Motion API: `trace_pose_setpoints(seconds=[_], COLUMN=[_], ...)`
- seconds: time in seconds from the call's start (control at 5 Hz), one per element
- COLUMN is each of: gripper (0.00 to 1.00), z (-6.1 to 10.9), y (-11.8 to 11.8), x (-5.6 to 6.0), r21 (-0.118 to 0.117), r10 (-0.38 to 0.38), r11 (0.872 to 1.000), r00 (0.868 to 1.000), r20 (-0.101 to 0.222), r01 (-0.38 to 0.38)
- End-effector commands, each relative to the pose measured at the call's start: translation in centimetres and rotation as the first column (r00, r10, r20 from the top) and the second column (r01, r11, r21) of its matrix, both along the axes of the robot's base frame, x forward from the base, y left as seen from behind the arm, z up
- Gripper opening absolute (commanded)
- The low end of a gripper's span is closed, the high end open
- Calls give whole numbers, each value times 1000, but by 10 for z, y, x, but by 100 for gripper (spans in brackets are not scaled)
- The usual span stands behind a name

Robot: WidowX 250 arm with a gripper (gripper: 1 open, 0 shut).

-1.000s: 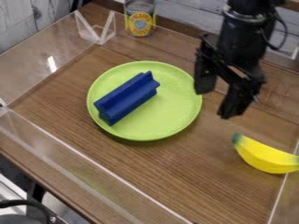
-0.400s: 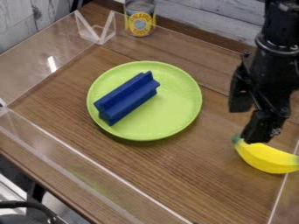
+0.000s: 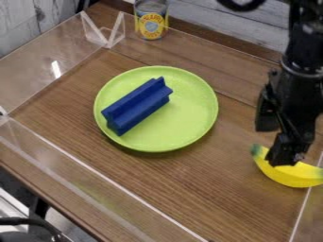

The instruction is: Put the banana in the green plate

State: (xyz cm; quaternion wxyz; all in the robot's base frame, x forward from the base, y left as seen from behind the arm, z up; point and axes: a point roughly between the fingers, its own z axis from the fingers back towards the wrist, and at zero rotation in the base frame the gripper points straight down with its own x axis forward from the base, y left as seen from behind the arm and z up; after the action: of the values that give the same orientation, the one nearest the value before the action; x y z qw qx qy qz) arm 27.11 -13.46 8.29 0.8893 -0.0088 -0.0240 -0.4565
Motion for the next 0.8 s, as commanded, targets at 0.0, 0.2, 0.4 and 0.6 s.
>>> trace_pose_setpoints(seconds=[0.0,0.2,0.4,0.6], gripper=[100,100,100,100], z=[-1,-11,-18,-26], y=[-7,-10,-12,-13], x=[4,6,8,10], r21=[-26,-34,-41,-47], r10=[-33,-35,-26,-17], r11=[999,999,999,999], r00=[998,997,997,997], r20=[53,64,67,69], r01=[35,37,29,20])
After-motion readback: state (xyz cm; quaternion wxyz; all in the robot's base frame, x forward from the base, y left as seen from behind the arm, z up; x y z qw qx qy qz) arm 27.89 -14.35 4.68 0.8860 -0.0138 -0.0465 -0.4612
